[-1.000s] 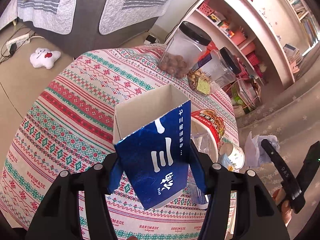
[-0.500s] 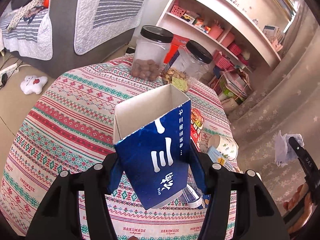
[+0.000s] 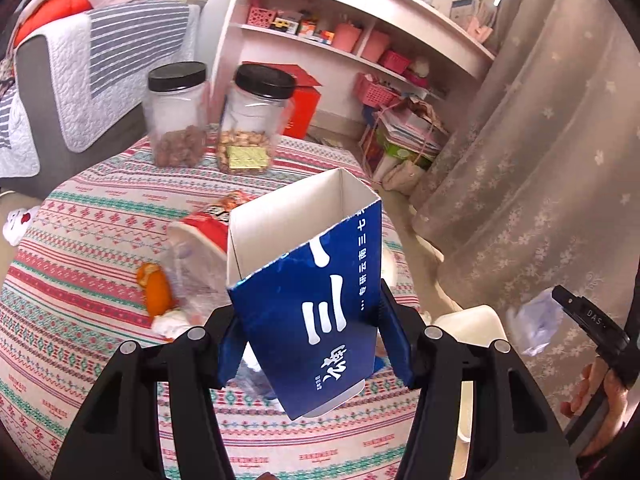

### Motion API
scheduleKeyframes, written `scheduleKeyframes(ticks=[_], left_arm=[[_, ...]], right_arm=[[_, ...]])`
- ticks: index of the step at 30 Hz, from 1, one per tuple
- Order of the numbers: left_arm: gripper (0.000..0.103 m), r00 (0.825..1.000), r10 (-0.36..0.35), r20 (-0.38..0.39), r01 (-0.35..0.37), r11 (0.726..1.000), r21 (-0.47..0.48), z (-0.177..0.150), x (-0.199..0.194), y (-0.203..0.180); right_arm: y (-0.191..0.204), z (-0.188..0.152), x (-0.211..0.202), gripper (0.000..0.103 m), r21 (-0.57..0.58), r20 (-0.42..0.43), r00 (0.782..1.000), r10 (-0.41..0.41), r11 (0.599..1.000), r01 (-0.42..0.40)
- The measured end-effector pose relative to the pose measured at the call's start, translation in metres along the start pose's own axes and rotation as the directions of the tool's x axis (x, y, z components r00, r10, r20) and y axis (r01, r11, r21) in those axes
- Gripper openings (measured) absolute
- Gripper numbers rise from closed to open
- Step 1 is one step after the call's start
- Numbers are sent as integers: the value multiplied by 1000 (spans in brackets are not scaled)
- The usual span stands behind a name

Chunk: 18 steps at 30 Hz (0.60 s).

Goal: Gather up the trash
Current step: 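Carry the crumpled paper to the white bin and open the right gripper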

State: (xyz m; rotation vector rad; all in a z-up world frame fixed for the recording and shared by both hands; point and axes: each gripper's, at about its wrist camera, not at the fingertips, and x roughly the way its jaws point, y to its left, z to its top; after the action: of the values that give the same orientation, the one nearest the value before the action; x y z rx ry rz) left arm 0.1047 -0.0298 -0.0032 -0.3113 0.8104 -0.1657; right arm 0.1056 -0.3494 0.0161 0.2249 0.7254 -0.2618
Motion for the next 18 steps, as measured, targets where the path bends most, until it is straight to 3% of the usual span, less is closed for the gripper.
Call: scheduleKeyframes(ticks=[2, 5, 10, 18], left_arm=[[57, 1000, -27, -5, 27, 999, 27, 1, 6, -23], [57, 997, -70, -15, 70, 996, 62, 2, 15, -57], [58, 990, -136, -28, 138, 984, 115, 2, 28, -111], [58, 970, -230, -78, 240, 956, 169, -6, 48, -181]], right_arm=[[-10, 4, -10, 78, 32, 47, 999, -18, 999, 17], [-25, 11, -29, 96, 90, 137, 988, -73, 994, 61], [-47, 21, -42, 96, 148, 193, 972, -136, 983, 108], [-85, 27, -53, 96, 252, 210, 960, -183, 959, 128]])
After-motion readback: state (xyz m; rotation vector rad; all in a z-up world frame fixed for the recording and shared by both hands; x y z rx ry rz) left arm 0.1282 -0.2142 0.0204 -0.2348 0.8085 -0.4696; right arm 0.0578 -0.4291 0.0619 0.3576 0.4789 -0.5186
